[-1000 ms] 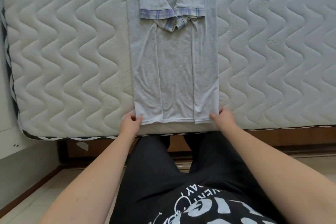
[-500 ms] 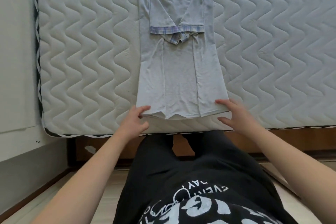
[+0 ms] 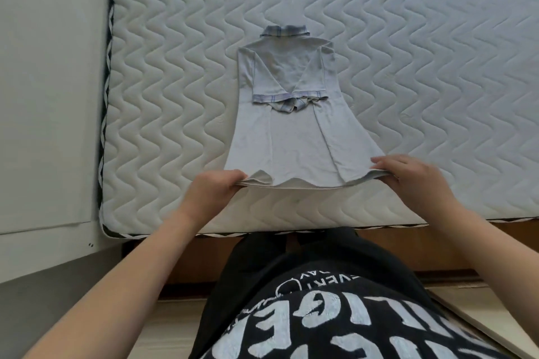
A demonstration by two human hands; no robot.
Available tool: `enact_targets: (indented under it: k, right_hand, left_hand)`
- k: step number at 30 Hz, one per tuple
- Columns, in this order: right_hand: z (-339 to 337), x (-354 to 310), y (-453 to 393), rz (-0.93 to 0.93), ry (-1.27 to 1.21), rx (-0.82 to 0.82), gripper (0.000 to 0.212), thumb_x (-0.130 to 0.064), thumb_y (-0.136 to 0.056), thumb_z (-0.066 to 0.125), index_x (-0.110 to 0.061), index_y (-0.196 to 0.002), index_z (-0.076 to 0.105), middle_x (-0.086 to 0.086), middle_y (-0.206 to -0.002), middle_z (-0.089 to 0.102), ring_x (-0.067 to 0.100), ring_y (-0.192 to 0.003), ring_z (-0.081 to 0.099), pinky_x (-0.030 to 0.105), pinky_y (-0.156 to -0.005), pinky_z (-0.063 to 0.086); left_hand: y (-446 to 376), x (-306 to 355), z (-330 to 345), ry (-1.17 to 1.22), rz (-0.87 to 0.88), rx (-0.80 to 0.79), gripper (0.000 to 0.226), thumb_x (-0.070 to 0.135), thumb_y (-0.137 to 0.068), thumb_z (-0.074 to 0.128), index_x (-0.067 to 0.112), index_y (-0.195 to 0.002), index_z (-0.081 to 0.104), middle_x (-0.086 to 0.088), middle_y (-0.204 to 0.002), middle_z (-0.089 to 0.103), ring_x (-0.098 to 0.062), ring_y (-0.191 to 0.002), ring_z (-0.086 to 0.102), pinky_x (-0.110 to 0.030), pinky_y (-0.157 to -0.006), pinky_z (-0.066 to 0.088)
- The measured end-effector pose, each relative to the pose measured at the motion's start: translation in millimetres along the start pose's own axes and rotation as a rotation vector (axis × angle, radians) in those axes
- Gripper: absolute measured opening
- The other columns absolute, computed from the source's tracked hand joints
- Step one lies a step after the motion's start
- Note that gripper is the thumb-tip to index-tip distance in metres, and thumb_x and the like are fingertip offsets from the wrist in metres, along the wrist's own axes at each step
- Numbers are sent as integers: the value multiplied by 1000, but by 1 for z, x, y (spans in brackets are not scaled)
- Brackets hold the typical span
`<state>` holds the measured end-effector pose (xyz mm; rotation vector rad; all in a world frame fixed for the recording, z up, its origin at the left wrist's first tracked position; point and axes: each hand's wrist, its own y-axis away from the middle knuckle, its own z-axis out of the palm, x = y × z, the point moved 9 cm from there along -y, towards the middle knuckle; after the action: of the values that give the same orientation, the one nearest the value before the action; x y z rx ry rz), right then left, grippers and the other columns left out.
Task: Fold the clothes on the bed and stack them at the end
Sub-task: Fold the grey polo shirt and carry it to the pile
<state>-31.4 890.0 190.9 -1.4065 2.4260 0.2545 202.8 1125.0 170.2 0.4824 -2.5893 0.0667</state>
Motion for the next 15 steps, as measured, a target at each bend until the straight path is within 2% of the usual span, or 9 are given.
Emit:
enact_targets:
  k: [1, 3, 5, 7, 10, 12, 15]
  right_hand:
    - [-7, 0, 6, 0, 17, -6, 18, -2, -71, 85, -6, -85, 76, 9, -84, 75, 33, -71, 72, 42, -52, 56]
    - [-17, -4, 18, -24, 41, -39, 19, -3, -68, 87, -9, -83, 77, 7, -73, 73, 31, -59, 68, 40, -46, 53]
    - [-20, -9, 28, -50, 24, -99, 23, -3, -66, 89, -11, -85, 78, 6, -72, 74, 30, -56, 68, 41, -45, 54]
    - [-18, -13, 36, -69, -1, -158, 28, -4, -65, 89, -12, -89, 78, 5, -76, 75, 30, -58, 69, 43, -45, 55]
    - [-13, -19, 38, -97, -17, -221, 32, -6, -64, 90, -18, -92, 79, 1, -79, 76, 27, -58, 70, 37, -47, 56]
    - [-10, -20, 31, -108, -25, -246, 32, -7, -64, 90, -20, -91, 79, -1, -79, 76, 25, -57, 70, 34, -47, 54]
    - [-6, -15, 6, -81, -63, -260, 26, -8, -67, 88, -17, -90, 80, 1, -81, 76, 27, -61, 71, 37, -51, 56]
  left_hand:
    - [1, 4, -10, -1, 7, 0, 33, 34, -87, 52, 12, -88, 77, -3, -70, 72, -25, -61, 68, -30, -50, 48]
    - [5, 17, -21, -19, 70, -30, 19, 25, -81, 67, 13, -89, 79, -1, -73, 74, -23, -61, 70, -24, -49, 47]
    - [10, 22, -18, 51, 77, -139, 19, 12, -78, 76, 13, -97, 80, -2, -83, 77, -23, -69, 73, -27, -57, 55]
    - [16, 21, -10, 129, 46, -278, 24, 8, -83, 76, 17, -105, 78, -2, -93, 77, -25, -80, 74, -35, -69, 58]
    - [19, 13, -3, 118, 23, -339, 26, 16, -89, 72, 26, -112, 76, 3, -102, 76, -22, -89, 71, -26, -75, 50]
    - [12, 5, 1, 126, -21, -363, 29, 18, -92, 68, 31, -117, 73, 8, -108, 75, -14, -96, 68, -19, -77, 43]
    - [-7, -13, 13, 135, -97, -444, 27, 21, -94, 66, 32, -118, 72, 10, -112, 73, -13, -103, 67, -20, -84, 46]
